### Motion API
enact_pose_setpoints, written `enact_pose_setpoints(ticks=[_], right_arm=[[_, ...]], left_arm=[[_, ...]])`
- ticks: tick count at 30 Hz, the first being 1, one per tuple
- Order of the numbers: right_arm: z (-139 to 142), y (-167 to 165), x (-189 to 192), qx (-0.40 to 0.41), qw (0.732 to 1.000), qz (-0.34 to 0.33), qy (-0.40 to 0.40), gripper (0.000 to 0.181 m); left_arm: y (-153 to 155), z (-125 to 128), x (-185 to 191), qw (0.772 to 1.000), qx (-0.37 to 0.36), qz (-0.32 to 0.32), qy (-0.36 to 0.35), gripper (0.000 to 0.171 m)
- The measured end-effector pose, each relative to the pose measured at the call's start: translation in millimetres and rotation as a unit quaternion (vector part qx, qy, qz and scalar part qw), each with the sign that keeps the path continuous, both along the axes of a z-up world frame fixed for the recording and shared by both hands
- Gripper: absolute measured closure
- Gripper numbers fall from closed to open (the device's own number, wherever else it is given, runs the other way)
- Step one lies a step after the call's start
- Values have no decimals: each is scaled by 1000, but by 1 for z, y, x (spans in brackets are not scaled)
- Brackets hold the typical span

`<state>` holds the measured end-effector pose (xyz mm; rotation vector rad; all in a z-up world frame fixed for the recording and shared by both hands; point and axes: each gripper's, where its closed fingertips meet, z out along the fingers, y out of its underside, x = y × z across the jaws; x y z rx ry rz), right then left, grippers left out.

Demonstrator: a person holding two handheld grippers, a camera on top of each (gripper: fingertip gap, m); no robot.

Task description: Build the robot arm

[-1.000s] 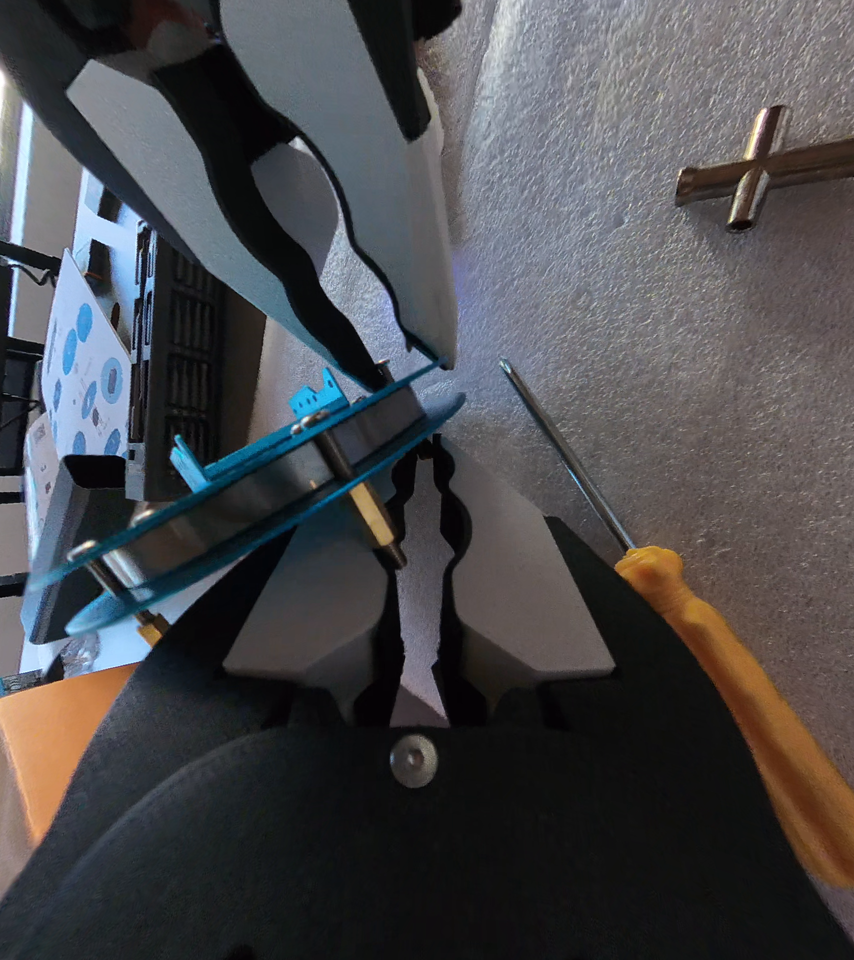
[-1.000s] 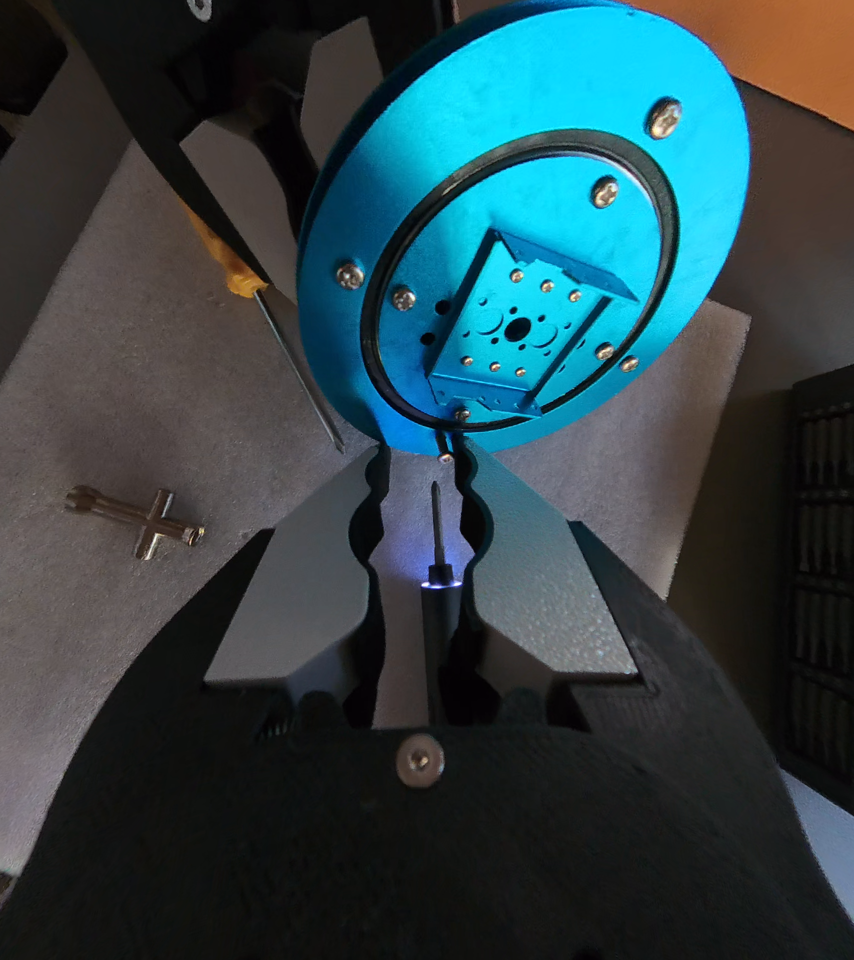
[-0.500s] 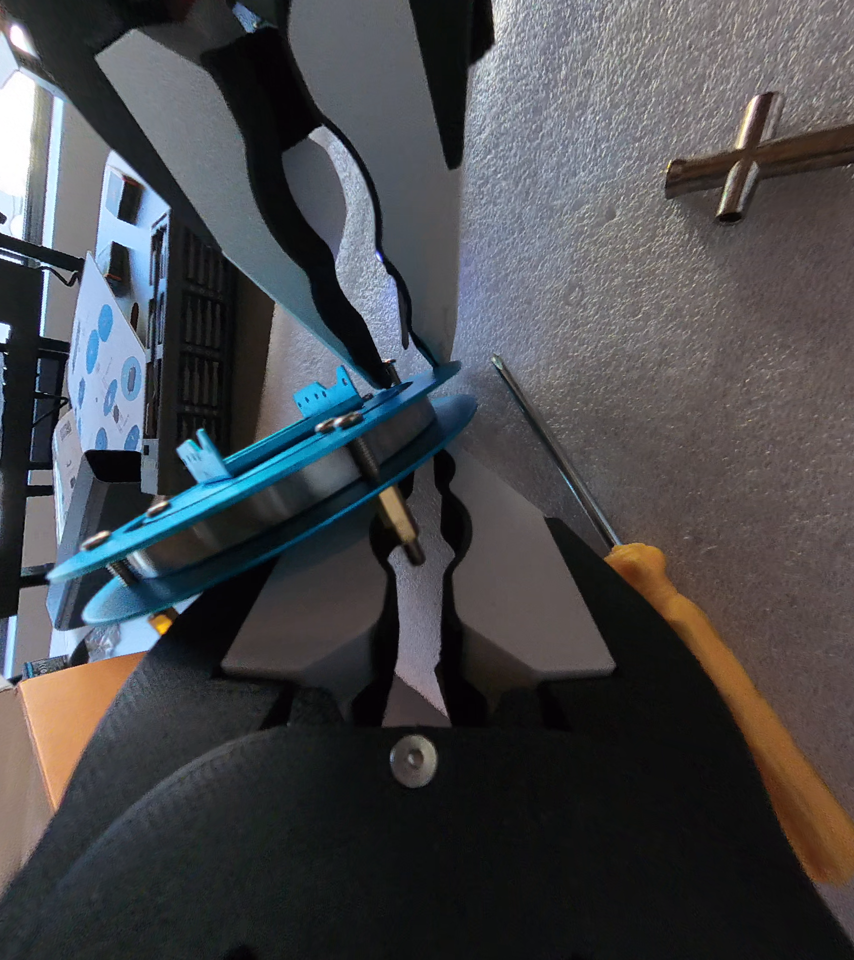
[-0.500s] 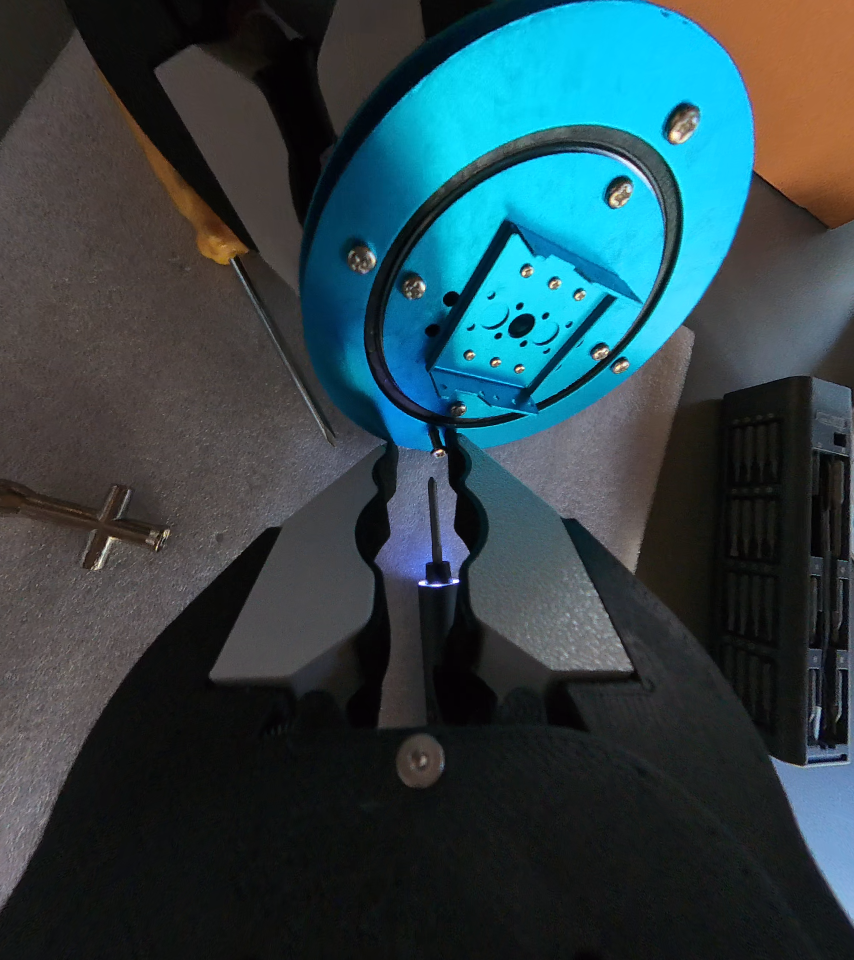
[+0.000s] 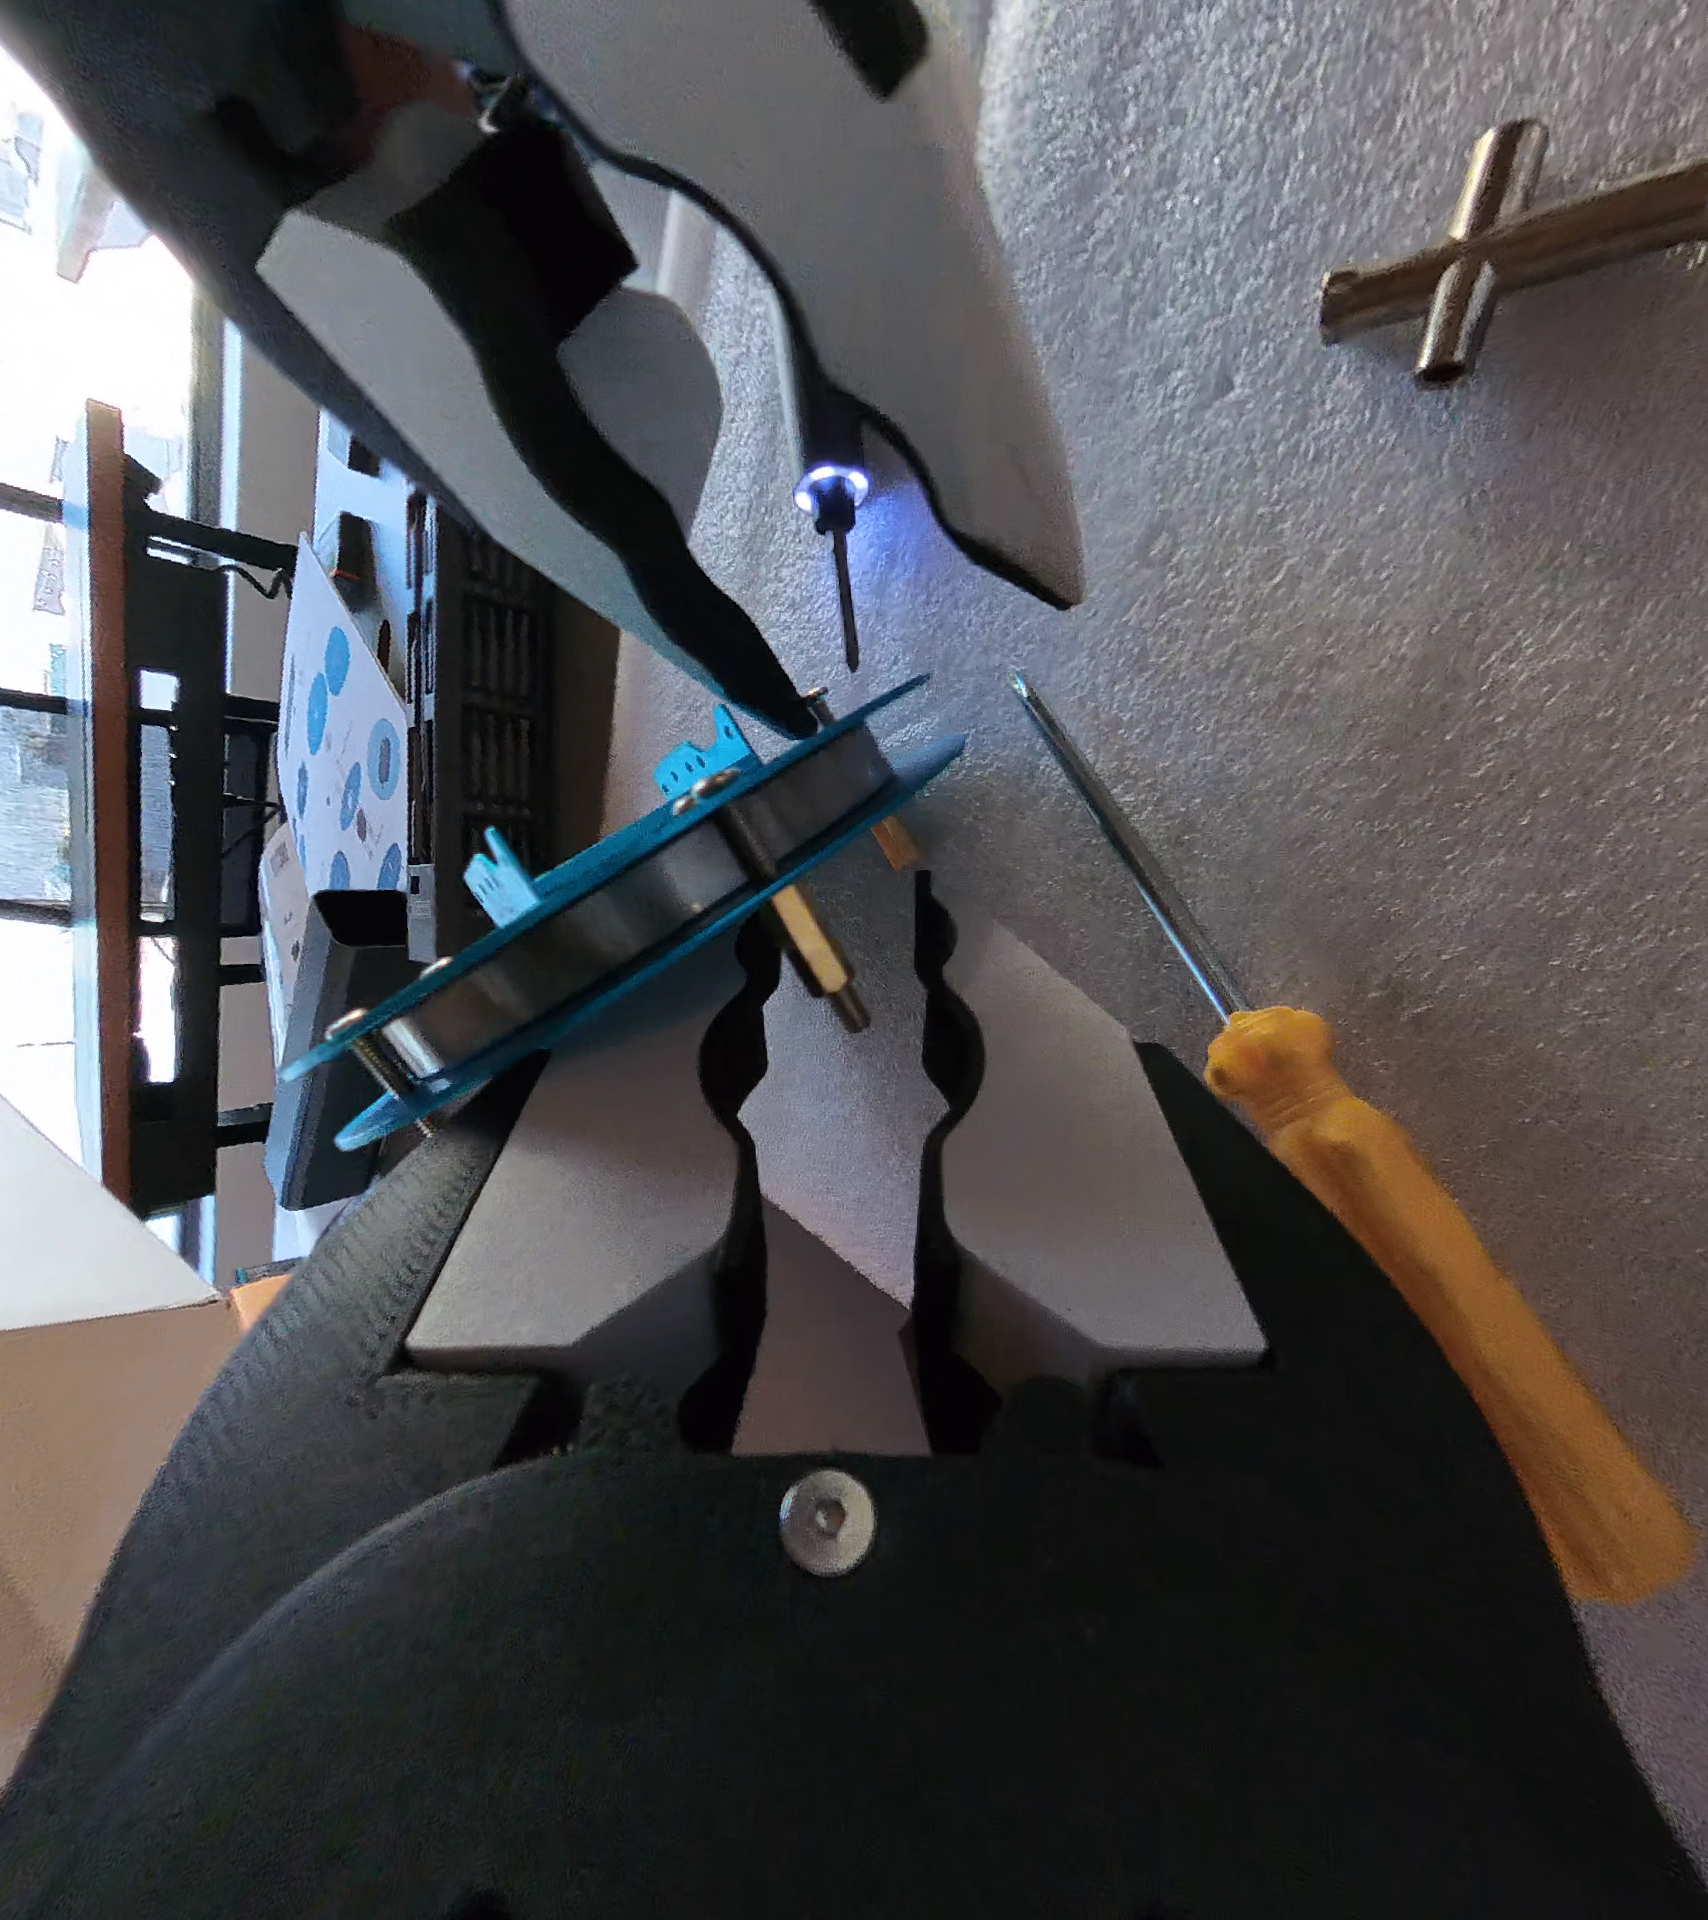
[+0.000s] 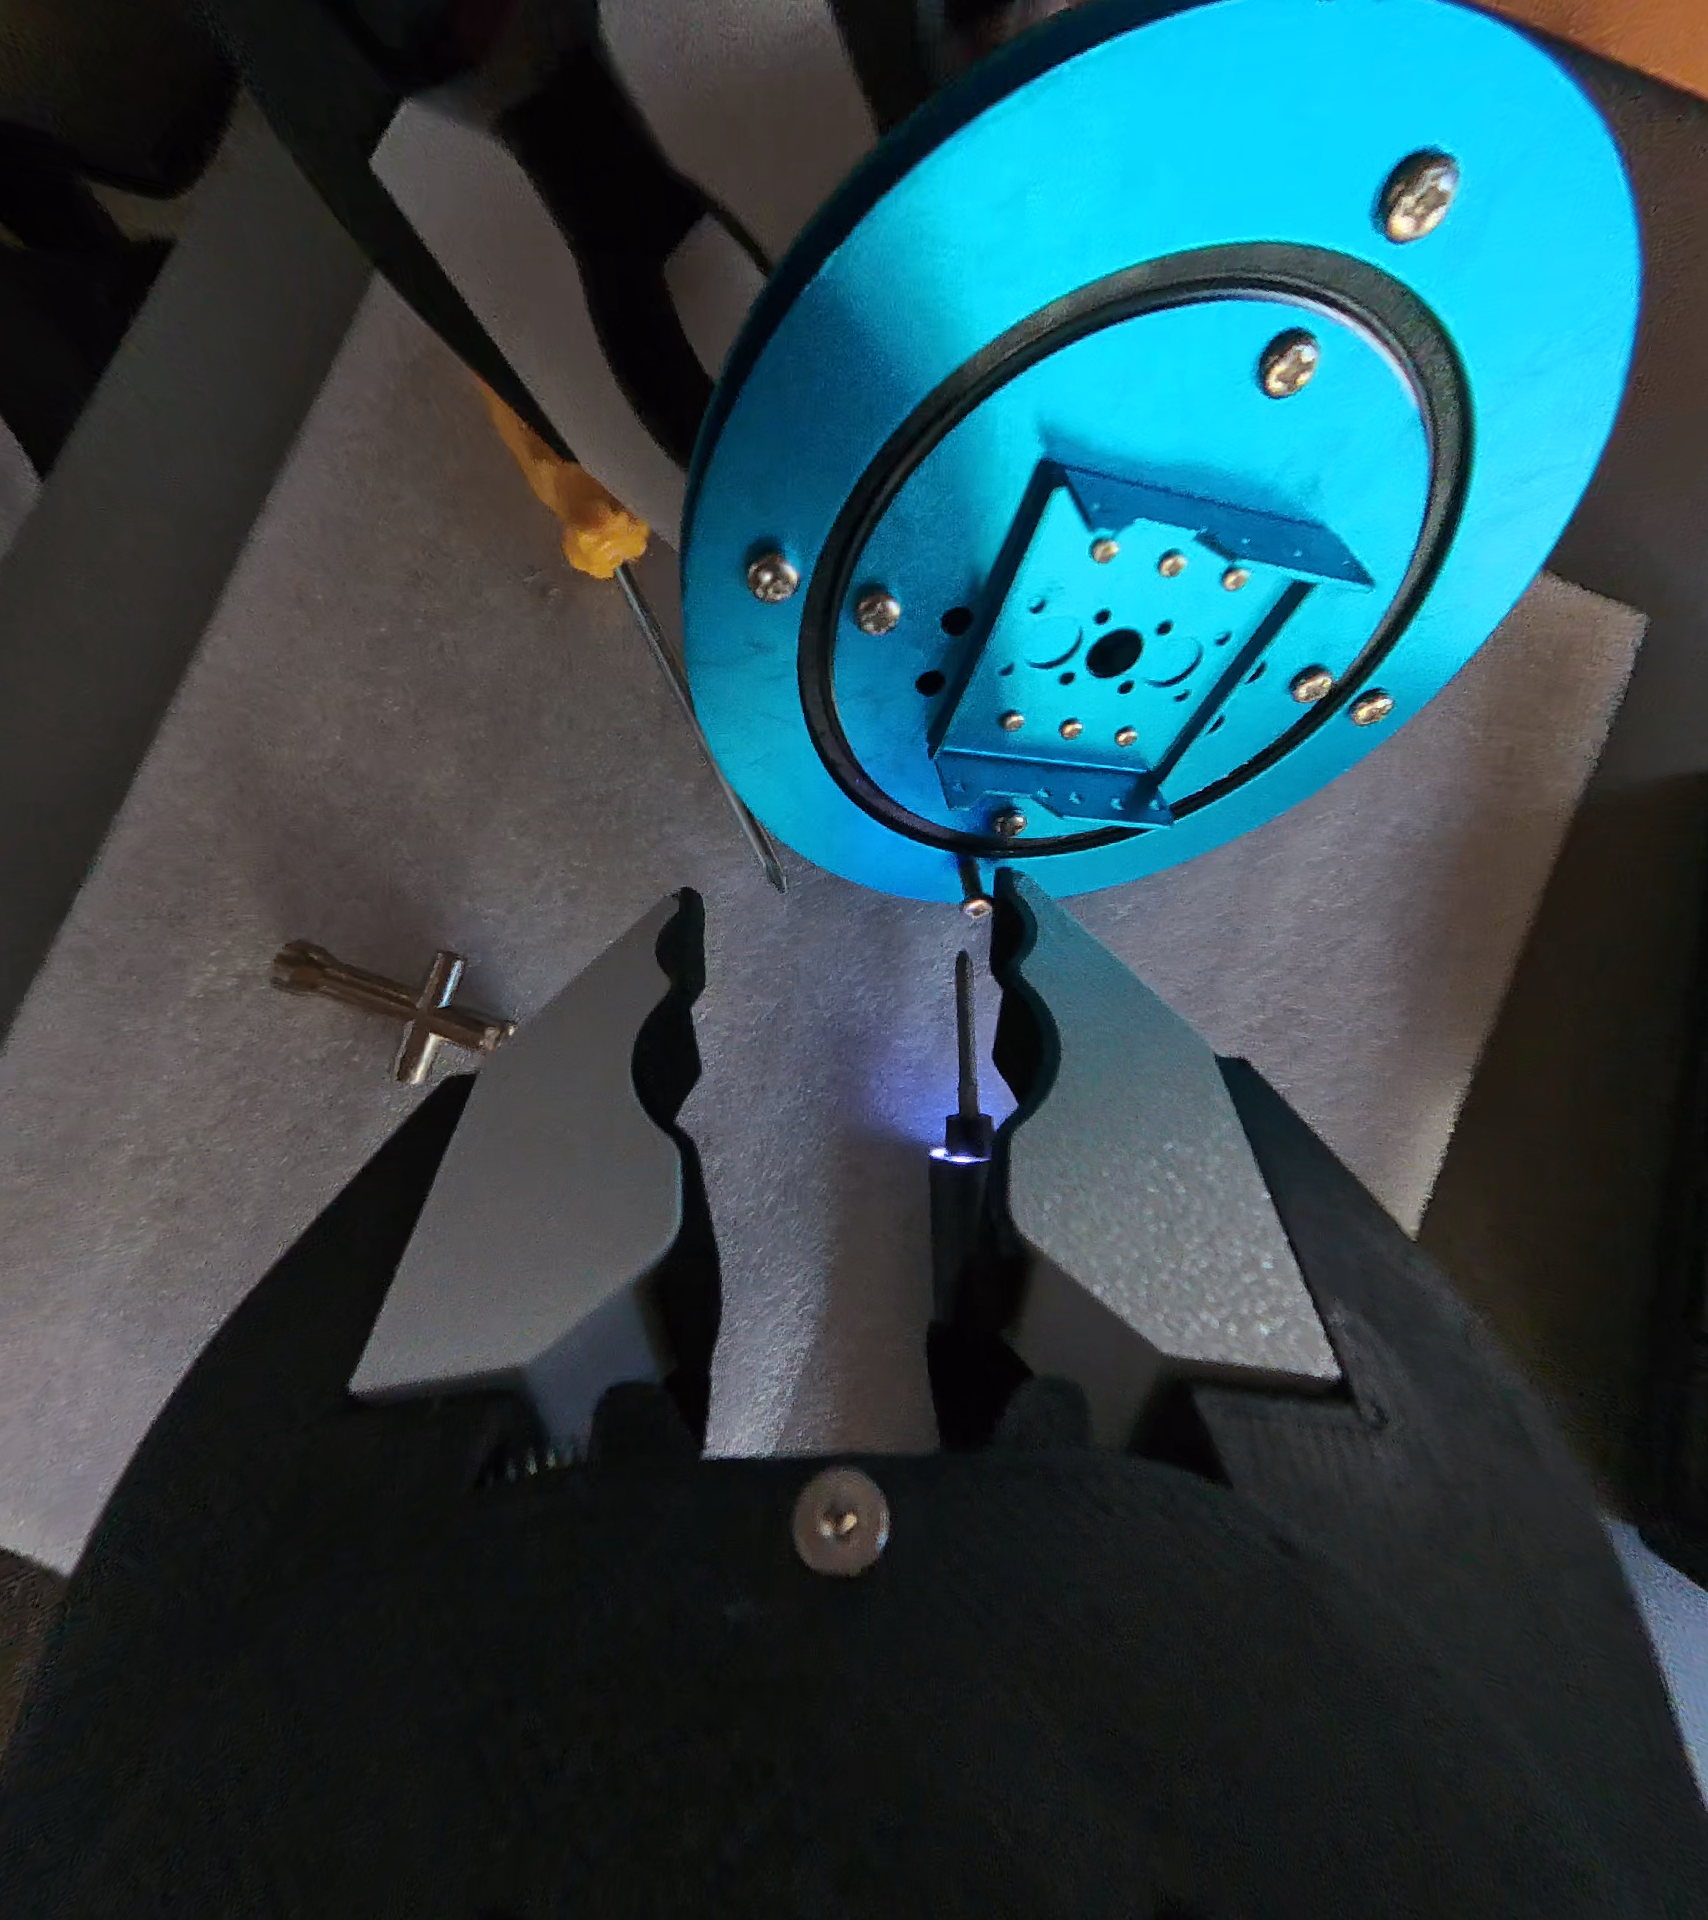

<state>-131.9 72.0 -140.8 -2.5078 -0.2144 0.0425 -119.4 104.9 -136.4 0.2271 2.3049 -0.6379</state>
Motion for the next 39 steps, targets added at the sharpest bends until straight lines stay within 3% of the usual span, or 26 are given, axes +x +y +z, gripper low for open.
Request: enact_pose_setpoints(ticks=[5, 11, 18, 21, 27, 39], right_arm=[[0, -4, -2, -16, 1000, -1, 19, 124], [7, -3, -9, 1, 998, -16, 67, 123], [4, -9, -10, 1, 998, -35, 61, 123], [2, -11, -10, 1, 997, -49, 64, 123], [-1, -16, -11, -11, 997, -57, 47, 123], [8, -17, -12, -4, 997, -65, 40, 124]], left_arm=[[-5, 1, -3, 1000, 10, -7, 0, 147], [-16, 15, -13, 995, -77, -3, 66, 136], [-34, 35, -25, 955, -232, 10, 187, 113], [-40, 38, -24, 940, -270, 23, 208, 120], [-45, 41, -25, 942, -274, 25, 194, 129], [-43, 46, -27, 949, -265, 30, 170, 132]])
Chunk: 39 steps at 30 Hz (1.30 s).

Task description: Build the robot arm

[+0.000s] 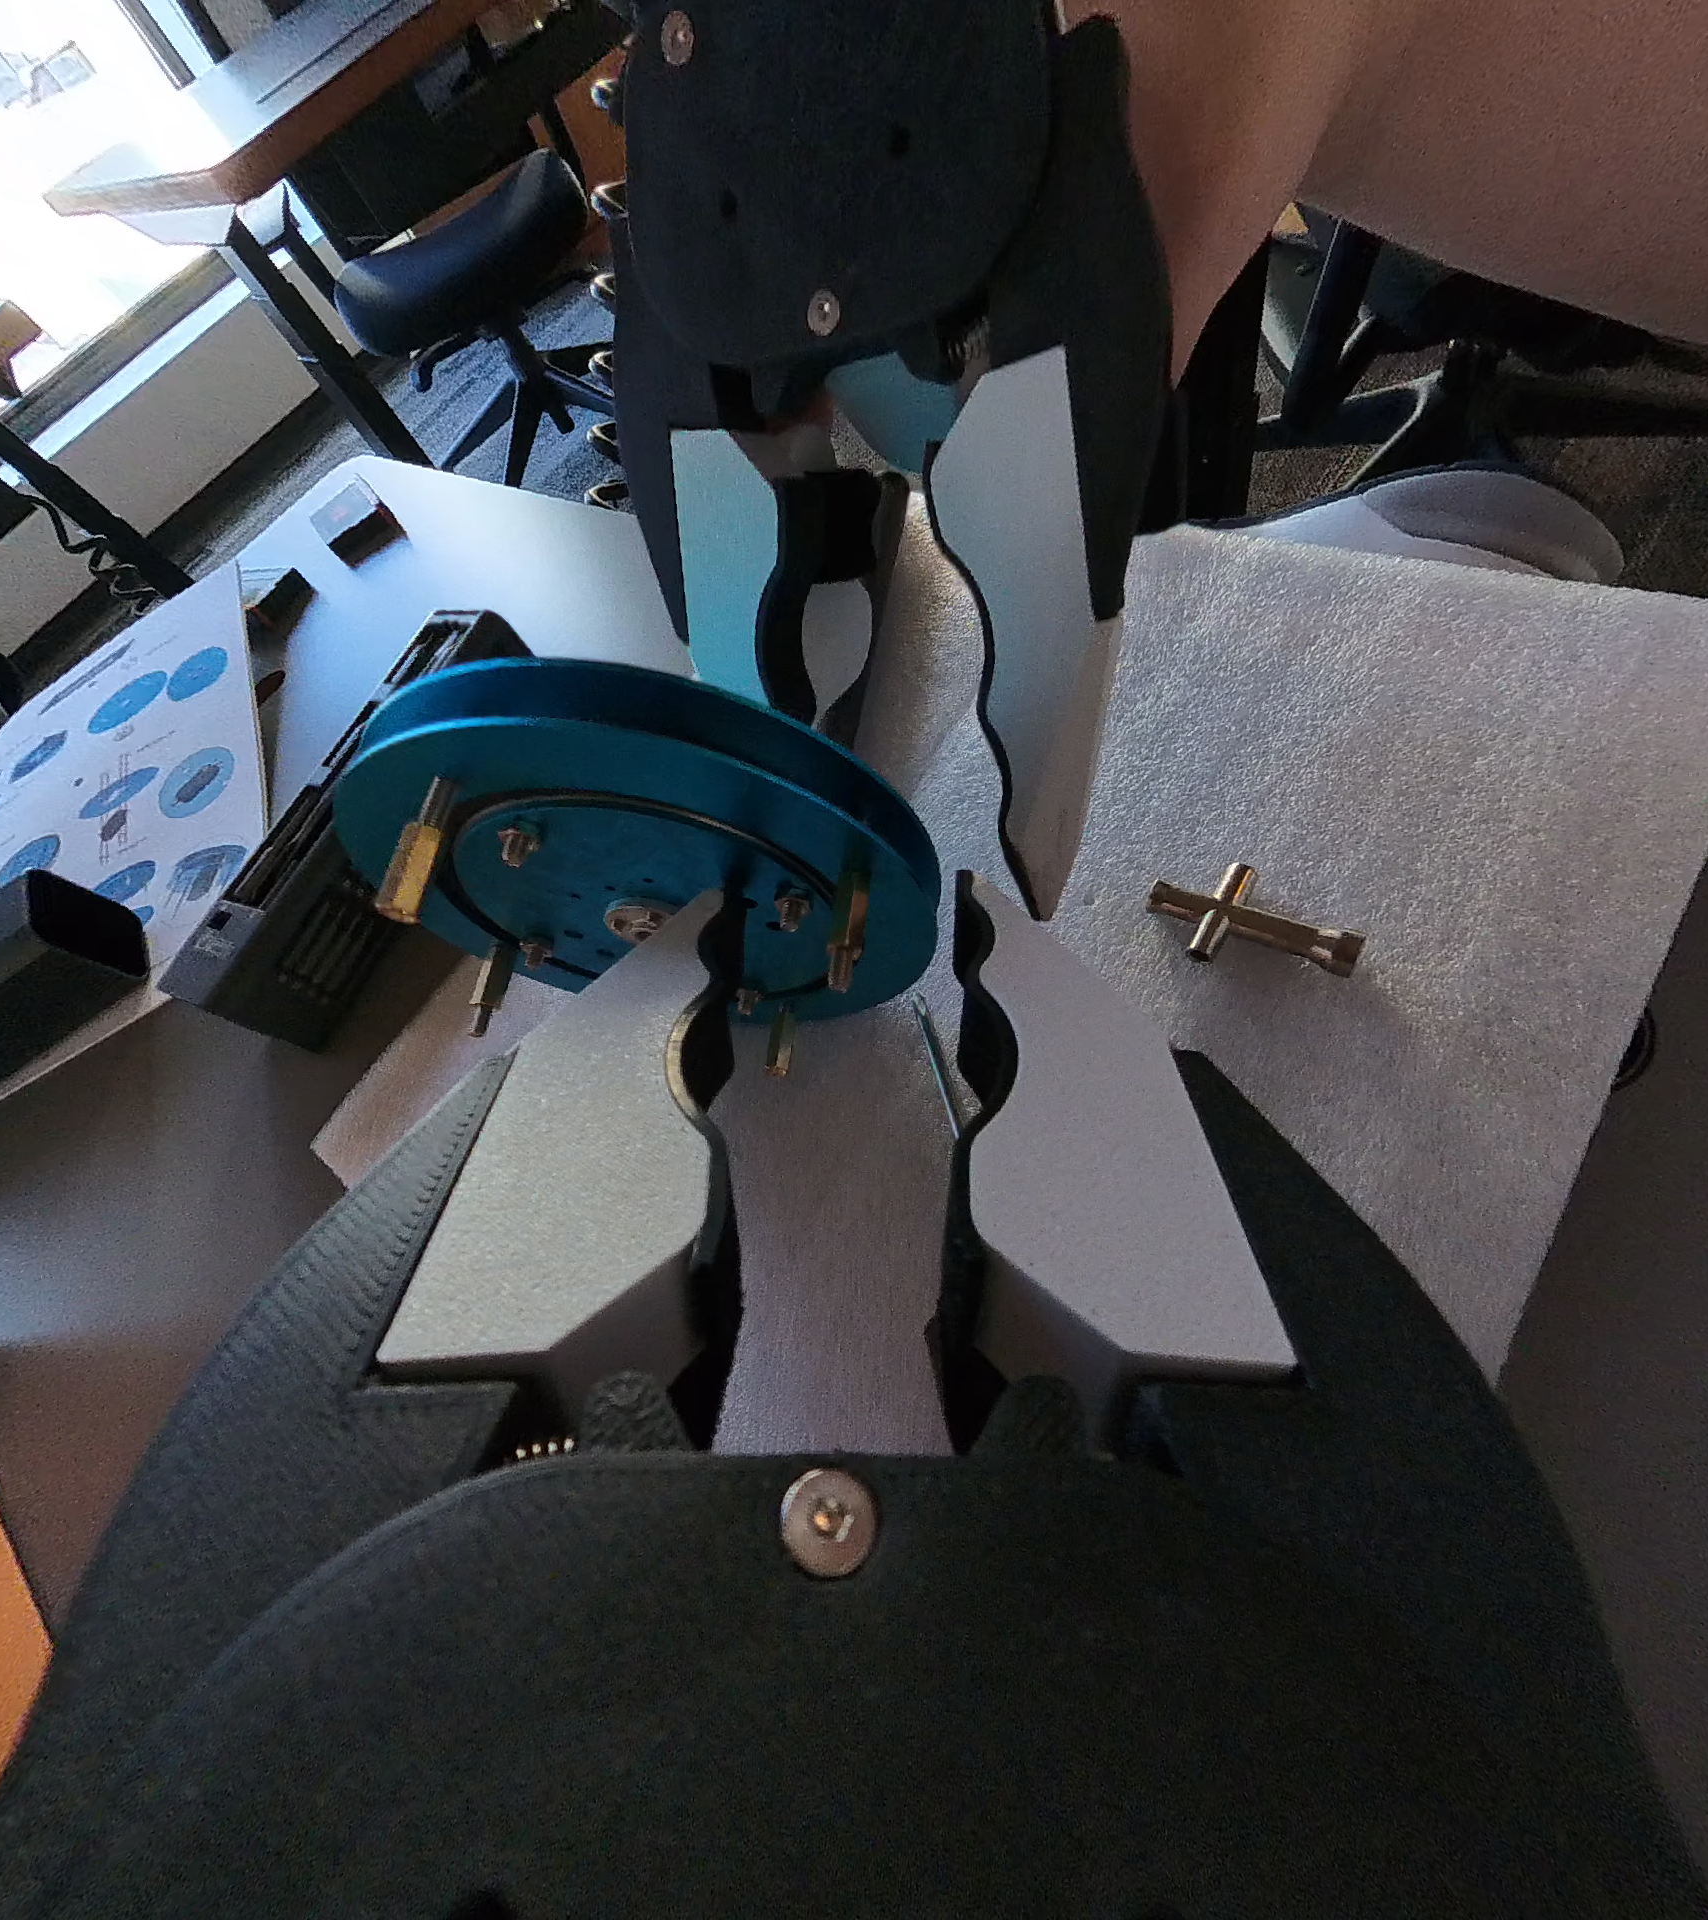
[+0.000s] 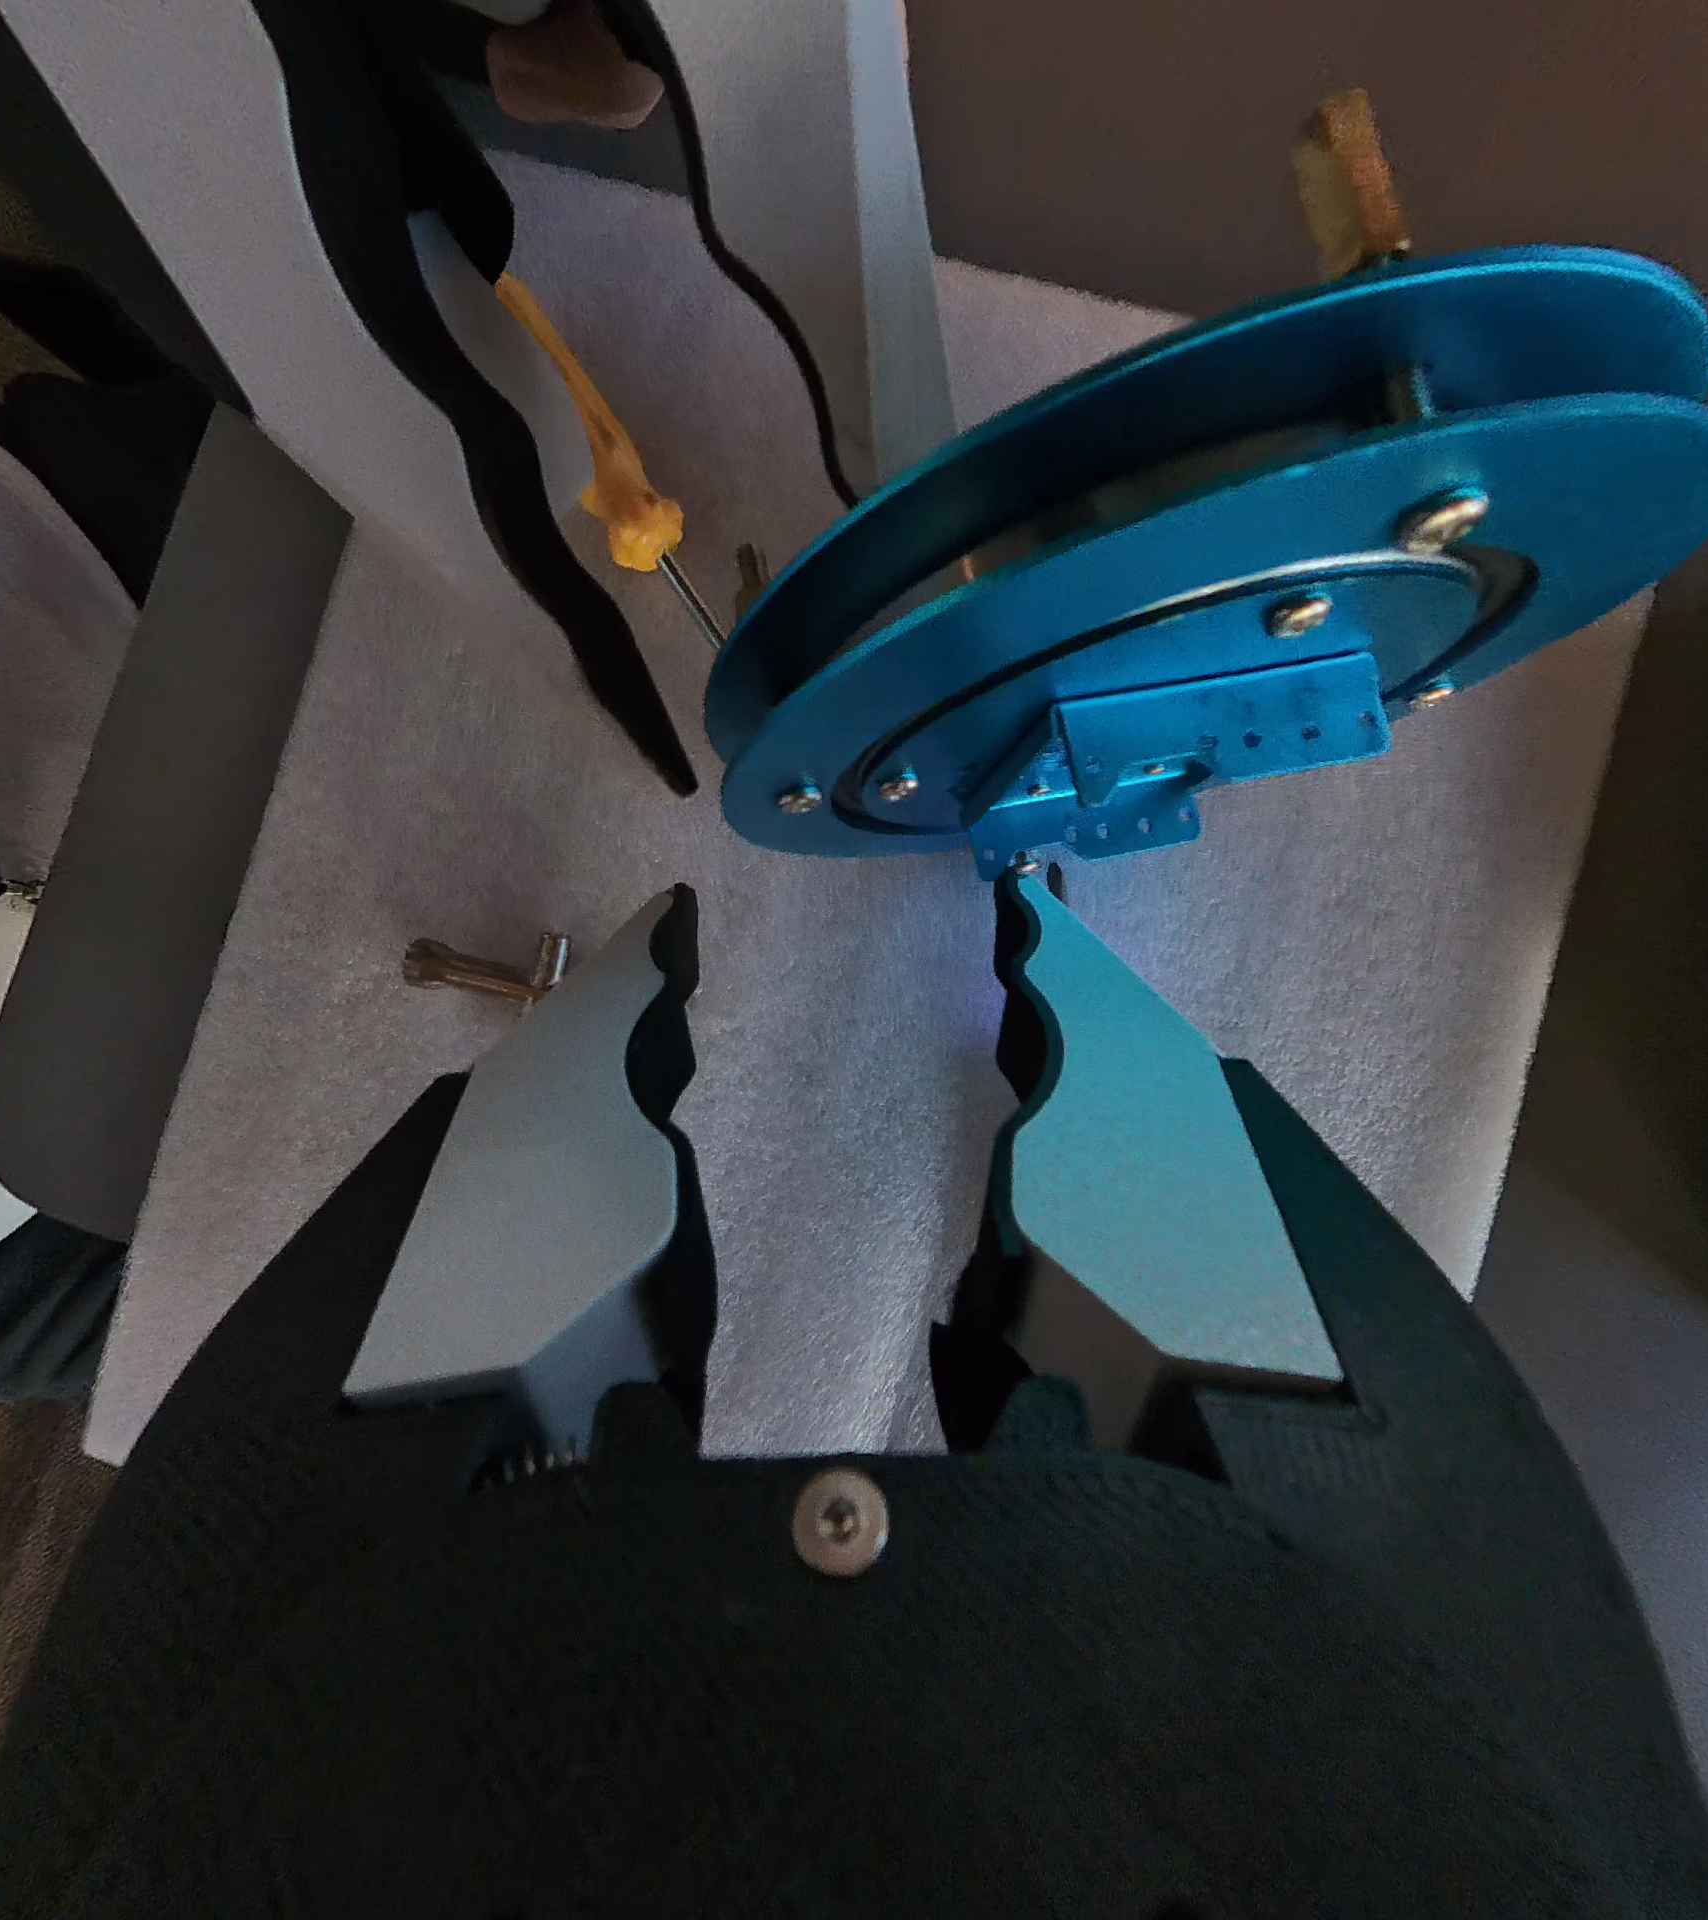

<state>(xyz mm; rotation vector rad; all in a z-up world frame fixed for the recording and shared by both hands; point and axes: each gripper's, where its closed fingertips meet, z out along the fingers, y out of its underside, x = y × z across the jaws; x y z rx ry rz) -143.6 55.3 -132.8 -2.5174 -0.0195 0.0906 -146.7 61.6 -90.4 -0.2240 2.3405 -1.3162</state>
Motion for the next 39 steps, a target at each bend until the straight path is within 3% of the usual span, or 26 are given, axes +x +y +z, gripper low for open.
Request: enact_pose_setpoints(ticks=[7, 11, 15, 17, 23, 31, 39], right_arm=[[23, -1, 1, 31, 1000, -6, -5, 126], [57, -2, 13, 91, 995, -27, 3, 126], [104, 19, 37, 194, 979, -55, 29, 129], [112, 29, 48, 200, 976, -76, 47, 126], [101, 36, 47, 163, 985, -55, 31, 126], [98, 27, 26, 120, 988, 87, 50, 142], [84, 17, 45, -53, 996, 65, -16, 153]], left_arm=[[6, 5, 0, 1000, -7, 6, -5, 133], [5, 5, -1, 1000, -6, 6, -9, 132], [2, 2, 0, 1000, -2, 2, -10, 132], [0, 3, 0, 1000, -4, 1, -10, 132], [-2, 3, 0, 1000, -16, -1, -5, 132], [-1, 5, 2, 1000, -26, -3, 0, 132], [-3, 4, 1, 1000, -27, -10, 1, 131]])
